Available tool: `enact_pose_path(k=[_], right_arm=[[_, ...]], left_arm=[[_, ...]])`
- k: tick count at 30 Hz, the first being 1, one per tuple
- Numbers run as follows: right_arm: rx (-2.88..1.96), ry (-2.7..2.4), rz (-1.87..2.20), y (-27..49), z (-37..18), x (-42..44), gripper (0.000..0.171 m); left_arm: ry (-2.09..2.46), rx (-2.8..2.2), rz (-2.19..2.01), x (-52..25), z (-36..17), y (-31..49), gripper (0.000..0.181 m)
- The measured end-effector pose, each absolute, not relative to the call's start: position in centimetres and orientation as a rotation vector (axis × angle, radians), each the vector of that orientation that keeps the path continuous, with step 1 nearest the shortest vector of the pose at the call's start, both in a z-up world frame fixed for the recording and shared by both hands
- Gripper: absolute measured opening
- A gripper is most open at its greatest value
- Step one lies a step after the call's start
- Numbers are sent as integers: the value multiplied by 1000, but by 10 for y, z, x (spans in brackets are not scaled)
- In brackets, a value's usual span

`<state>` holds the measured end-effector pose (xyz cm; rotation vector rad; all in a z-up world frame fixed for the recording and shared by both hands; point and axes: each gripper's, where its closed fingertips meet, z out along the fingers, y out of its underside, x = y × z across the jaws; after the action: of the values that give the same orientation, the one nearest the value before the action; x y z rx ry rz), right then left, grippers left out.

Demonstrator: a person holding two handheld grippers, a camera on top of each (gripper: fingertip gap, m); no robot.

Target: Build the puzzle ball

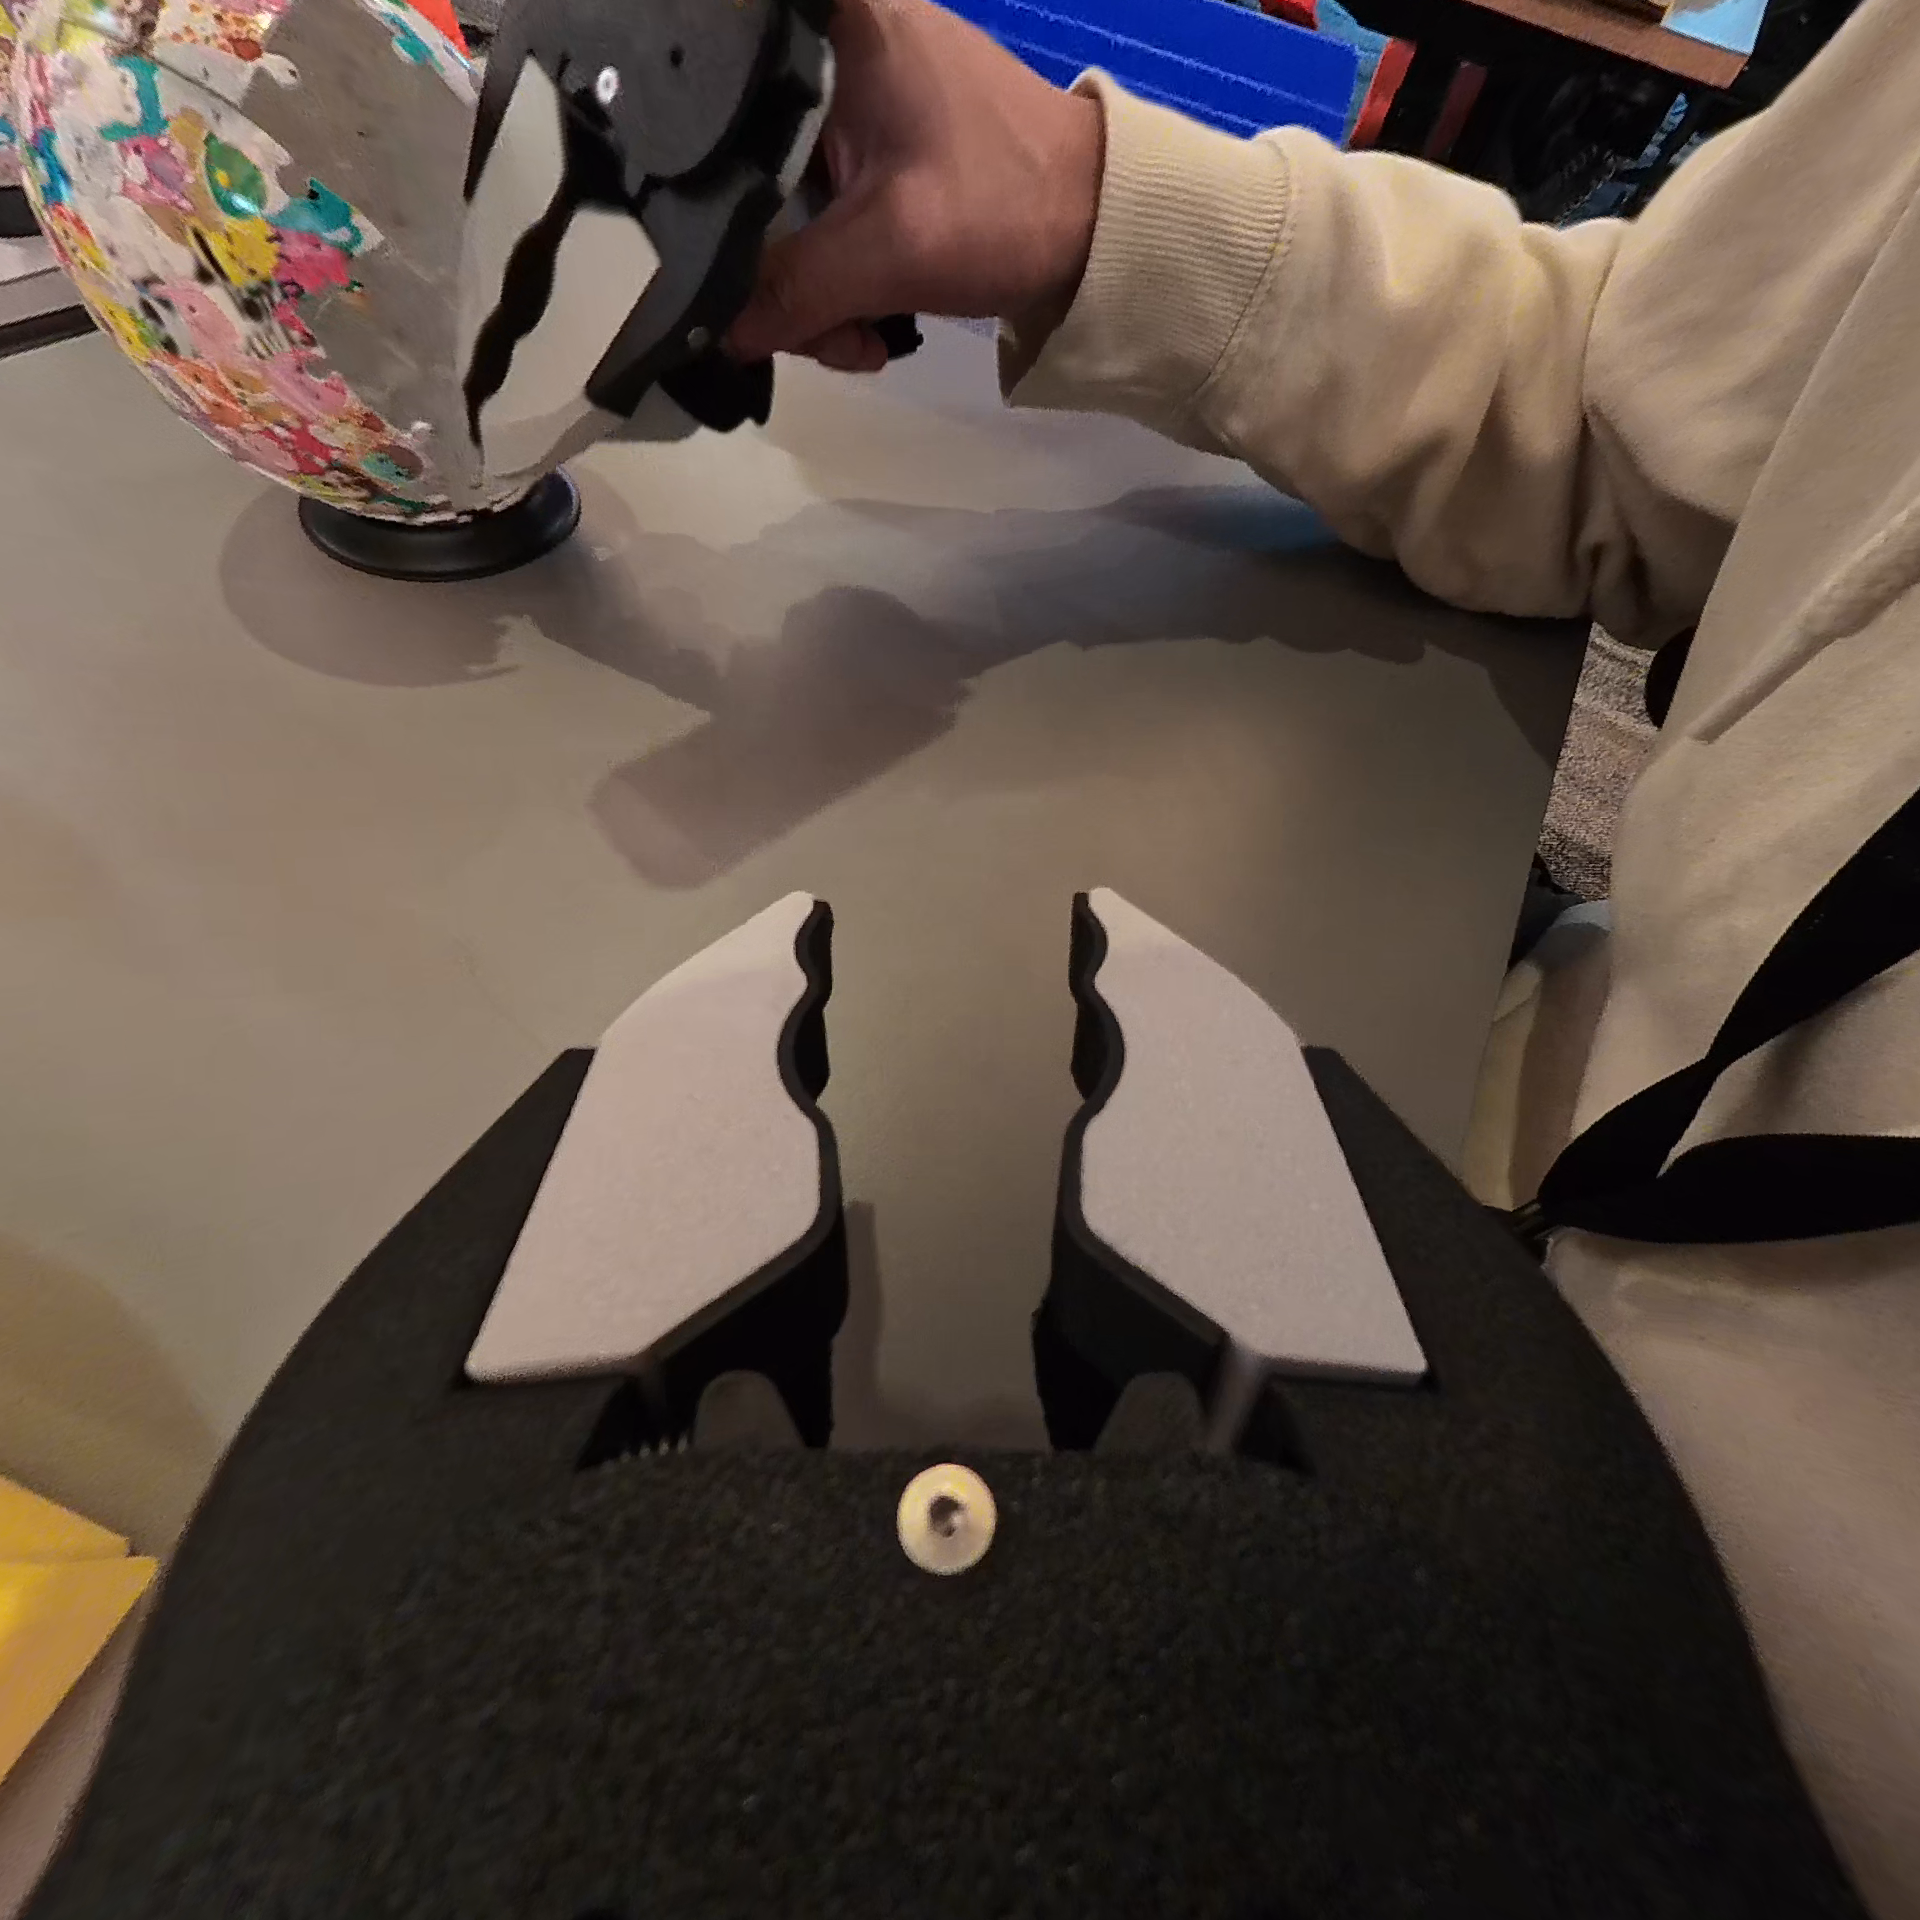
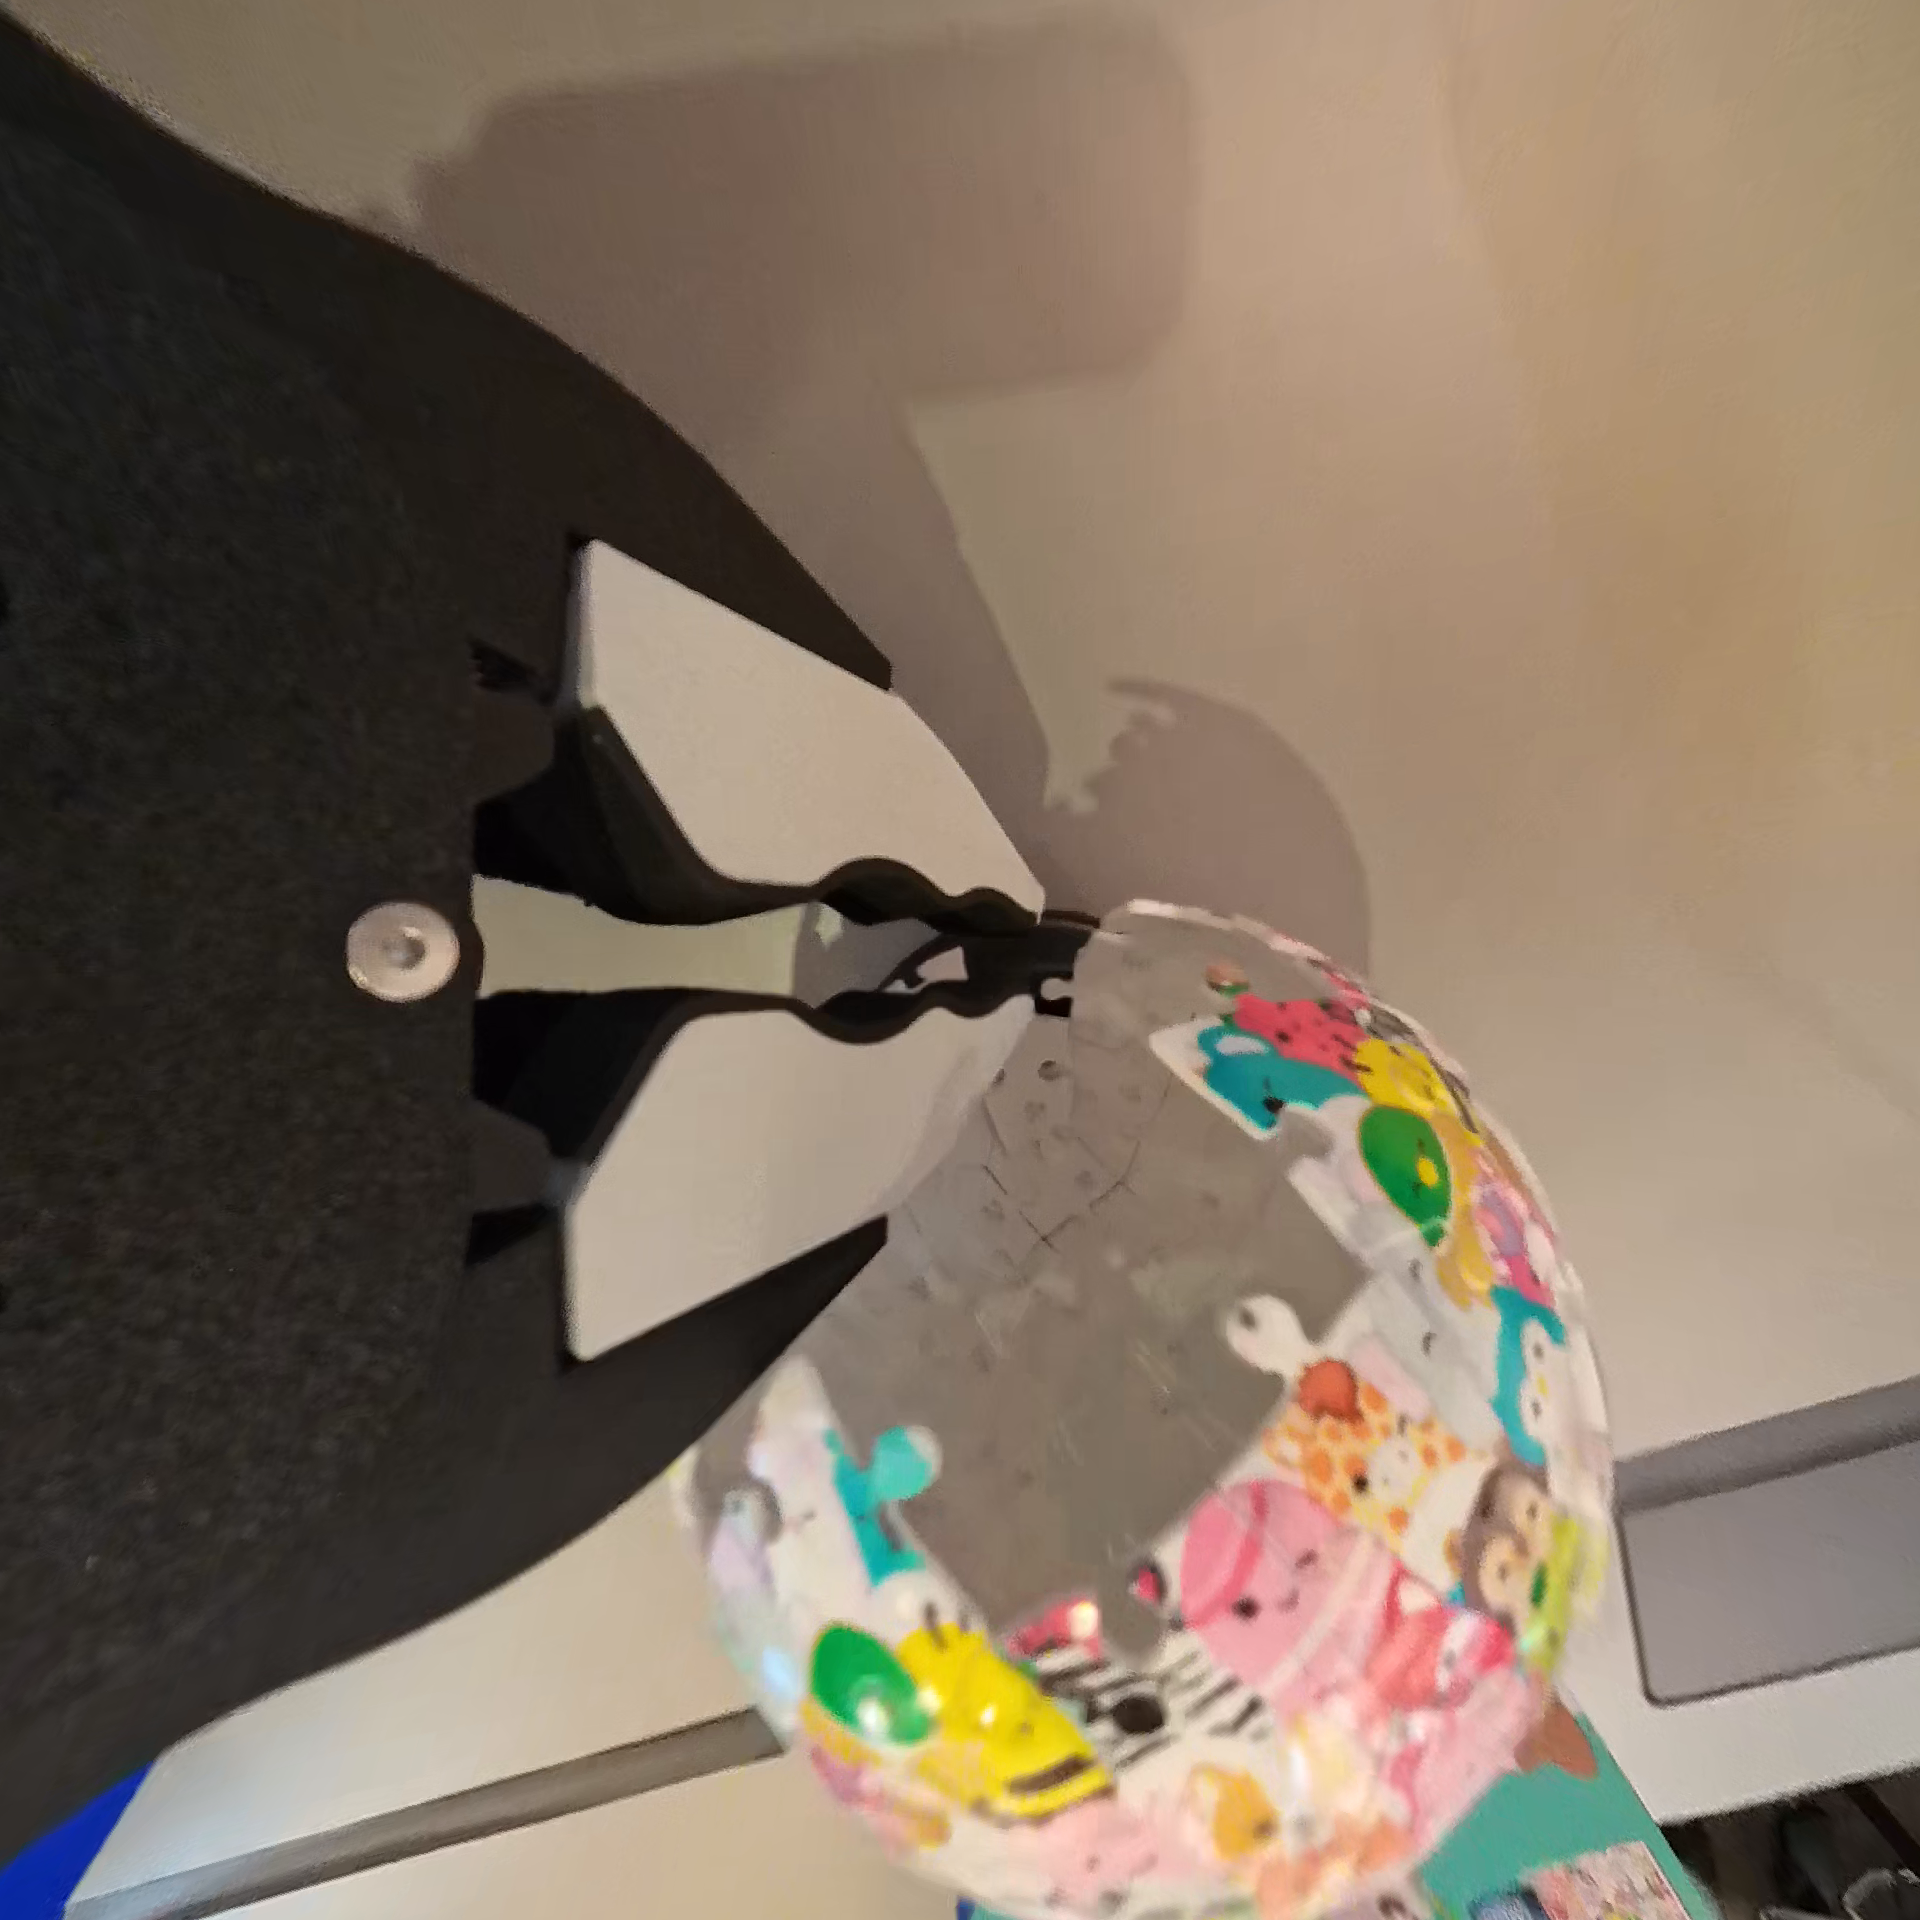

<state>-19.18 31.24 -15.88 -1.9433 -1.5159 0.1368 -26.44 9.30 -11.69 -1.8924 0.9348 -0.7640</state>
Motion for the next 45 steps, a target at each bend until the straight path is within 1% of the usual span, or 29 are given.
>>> enact_pose_path(k=[4, 6, 7, 8, 12, 13, 15, 16, 17, 18, 19, 20, 21, 23, 24, 26, 27, 29, 33, 38, 40, 43, 44, 45], right_arm=[[-1814, -1493, 201, 299, -146, -191, 14], [-1721, -1492, 140, 295, -141, -188, 24], [-1685, -1473, 78, 294, -138, -185, 25], [-1651, -1451, 40, 291, -133, -182, 25], [-1526, -1393, 140, 274, -100, -173, 21], [-1551, -1381, 148, 278, -96, -163, 24], [-1614, -1344, 134, 294, -84, -138, 24], [-1629, -1375, 165, 297, -79, -130, 27], [-1659, -1421, 181, 299, -75, -122, 35], [-1696, -1456, 207, 302, -71, -115, 47], [-1754, -1555, 294, 296, -73, -112, 60], [-1812, -1661, 314, 294, -75, -105, 59], [-1850, -1677, 233, 309, -73, -98, 52], [-1904, -1763, 197, 327, -83, -92, 67], [-1952, -1818, 296, 325, -93, -95, 67], [-2081, -1856, 545, 321, -114, -102, 77], [-2136, -1872, 558, 327, -126, -100, 76], [-2218, -1904, 564, 338, -149, -95, 86], [-2296, -1825, 849, 335, -163, -115, 87], [-2254, -1736, 1034, 331, -164, -132, 91], [-2236, -1712, 1039, 333, -165, -135, 90], [-2250, -1708, 992, 336, -160, -131, 88], [-2246, -1695, 968, 335, -154, -127, 85], [-2230, -1656, 902, 338, -149, -121, 80]], left_arm=[[934, -1901, -734, -266, -119, 97, 43], [929, -1900, -728, -266, -118, 99, 43], [925, -1900, -722, -266, -118, 101, 43], [919, -1904, -717, -265, -118, 103, 43], [869, -1935, -739, -260, -111, 118, 43], [849, -1949, -782, -257, -105, 123, 45], [846, -1993, -837, -251, -92, 136, 58], [889, -2033, -833, -250, -86, 142, 60], [972, -2041, -819, -248, -76, 147, 67], [1066, -2051, -756, -249, -71, 154, 82], [1146, -2080, -640, -254, -69, 166, 95], [1217, -2091, -525, -260, -68, 181, 93], [1269, -2091, -446, -264, -68, 197, 91], [1380, -2142, -428, -267, -74, 221, 89], [1430, -2196, -458, -268, -80, 232, 92], [1507, -2291, -498, -271, -93, 255, 94], [1549, -2326, -504, -273, -101, 266, 95], [1616, -2386, -503, -276, -120, 285, 94], [1625, -2472, -635, -264, -149, 305, 98], [1592, -2476, -747, -247, -166, 313, 104], [1580, -2468, -803, -240, -164, 314, 104], [1587, -2466, -765, -242, -163, 317, 104], [1590, -2468, -746, -246, -162, 317, 104], [1583, -2465, -722, -252, -161, 317, 104]])
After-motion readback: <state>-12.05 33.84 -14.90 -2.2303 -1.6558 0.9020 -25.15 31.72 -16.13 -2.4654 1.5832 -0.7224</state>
